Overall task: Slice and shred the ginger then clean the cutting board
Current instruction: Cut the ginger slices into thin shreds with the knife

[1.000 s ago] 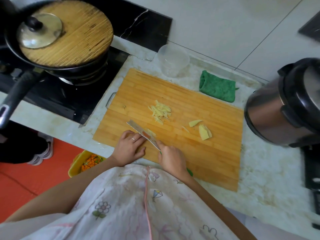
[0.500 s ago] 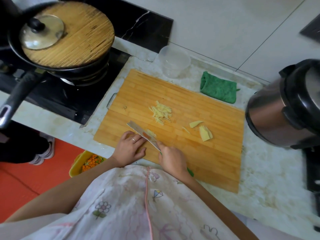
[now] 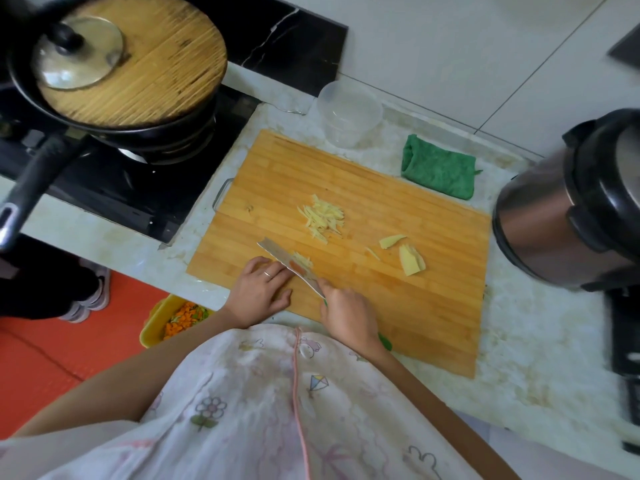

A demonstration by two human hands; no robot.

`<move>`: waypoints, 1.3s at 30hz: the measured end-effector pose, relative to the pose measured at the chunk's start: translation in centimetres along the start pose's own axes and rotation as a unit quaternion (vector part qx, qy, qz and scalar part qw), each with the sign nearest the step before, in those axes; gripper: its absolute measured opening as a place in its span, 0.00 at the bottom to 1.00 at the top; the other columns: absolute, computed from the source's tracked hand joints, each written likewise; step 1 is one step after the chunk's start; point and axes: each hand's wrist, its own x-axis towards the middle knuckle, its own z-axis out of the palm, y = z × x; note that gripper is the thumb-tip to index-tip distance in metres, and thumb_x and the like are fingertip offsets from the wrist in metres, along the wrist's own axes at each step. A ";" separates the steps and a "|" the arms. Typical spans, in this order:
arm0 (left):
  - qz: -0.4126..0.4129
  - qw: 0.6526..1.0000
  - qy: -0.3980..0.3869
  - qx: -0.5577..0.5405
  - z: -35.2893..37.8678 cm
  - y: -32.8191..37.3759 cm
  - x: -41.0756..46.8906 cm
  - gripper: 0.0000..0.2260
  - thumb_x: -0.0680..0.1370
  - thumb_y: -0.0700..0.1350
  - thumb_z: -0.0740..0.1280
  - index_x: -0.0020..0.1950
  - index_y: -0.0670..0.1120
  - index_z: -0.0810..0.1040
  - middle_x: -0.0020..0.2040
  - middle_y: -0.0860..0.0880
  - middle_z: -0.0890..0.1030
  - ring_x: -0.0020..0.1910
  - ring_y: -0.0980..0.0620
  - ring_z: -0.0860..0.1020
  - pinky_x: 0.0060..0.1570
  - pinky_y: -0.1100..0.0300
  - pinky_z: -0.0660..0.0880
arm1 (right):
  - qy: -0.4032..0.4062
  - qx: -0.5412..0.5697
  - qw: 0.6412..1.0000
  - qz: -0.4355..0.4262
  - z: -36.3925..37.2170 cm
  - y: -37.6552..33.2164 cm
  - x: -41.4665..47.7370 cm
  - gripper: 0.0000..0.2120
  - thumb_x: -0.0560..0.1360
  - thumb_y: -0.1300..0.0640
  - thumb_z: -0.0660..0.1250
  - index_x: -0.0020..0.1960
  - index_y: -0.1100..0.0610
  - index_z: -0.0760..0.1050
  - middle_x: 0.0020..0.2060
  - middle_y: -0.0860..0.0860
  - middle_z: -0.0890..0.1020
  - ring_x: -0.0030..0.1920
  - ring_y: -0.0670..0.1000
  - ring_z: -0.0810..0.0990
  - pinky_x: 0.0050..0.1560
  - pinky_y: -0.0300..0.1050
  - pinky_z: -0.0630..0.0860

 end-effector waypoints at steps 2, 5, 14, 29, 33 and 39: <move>-0.002 1.000 -0.003 0.001 0.0 0.1 0.0 0.16 0.75 0.50 0.60 0.61 0.47 0.72 0.53 0.47 0.81 0.49 0.50 0.75 0.59 0.53 0.66 | -0.002 0.002 1.000 0.012 0.2 -0.1 0.3 0.22 0.79 0.59 0.57 0.73 0.51 0.64 0.45 0.56 0.83 0.44 0.57 0.82 0.33 0.44 0.67; -0.002 1.000 -0.009 0.000 -0.1 0.1 0.0 0.17 0.75 0.51 0.60 0.61 0.47 0.72 0.53 0.47 0.81 0.46 0.48 0.78 0.59 0.53 0.67 | 0.006 -0.002 1.000 0.014 0.3 -0.8 1.4 0.22 0.79 0.60 0.57 0.73 0.50 0.64 0.43 0.55 0.83 0.42 0.57 0.82 0.32 0.44 0.65; 0.002 1.000 0.000 0.011 0.0 0.0 -0.1 0.17 0.74 0.51 0.60 0.60 0.46 0.72 0.52 0.46 0.82 0.48 0.48 0.75 0.59 0.52 0.67 | -0.007 -0.011 1.000 0.000 -0.3 -0.4 -0.2 0.22 0.79 0.60 0.56 0.73 0.51 0.62 0.43 0.55 0.83 0.42 0.56 0.81 0.32 0.44 0.64; 0.014 1.000 0.000 0.014 -0.1 0.1 -0.1 0.16 0.75 0.50 0.59 0.59 0.45 0.71 0.51 0.44 0.81 0.51 0.48 0.72 0.55 0.53 0.66 | -0.005 0.006 1.000 0.007 0.1 -0.5 -0.3 0.24 0.78 0.62 0.56 0.73 0.51 0.63 0.42 0.56 0.82 0.41 0.58 0.81 0.32 0.44 0.65; 0.002 1.000 -0.014 -0.001 -0.1 0.1 0.0 0.17 0.75 0.50 0.59 0.60 0.44 0.71 0.51 0.43 0.81 0.52 0.47 0.72 0.56 0.54 0.66 | -0.003 0.005 1.000 0.009 0.4 -0.6 0.0 0.23 0.78 0.62 0.56 0.73 0.52 0.63 0.42 0.56 0.83 0.41 0.57 0.82 0.32 0.44 0.66; -0.011 0.999 -0.030 -0.021 -0.2 0.0 0.0 0.18 0.75 0.50 0.60 0.62 0.44 0.71 0.52 0.43 0.81 0.53 0.48 0.72 0.58 0.53 0.65 | 0.005 0.004 1.000 0.015 0.5 -0.9 1.0 0.22 0.79 0.61 0.56 0.72 0.51 0.64 0.42 0.55 0.83 0.40 0.56 0.81 0.31 0.44 0.65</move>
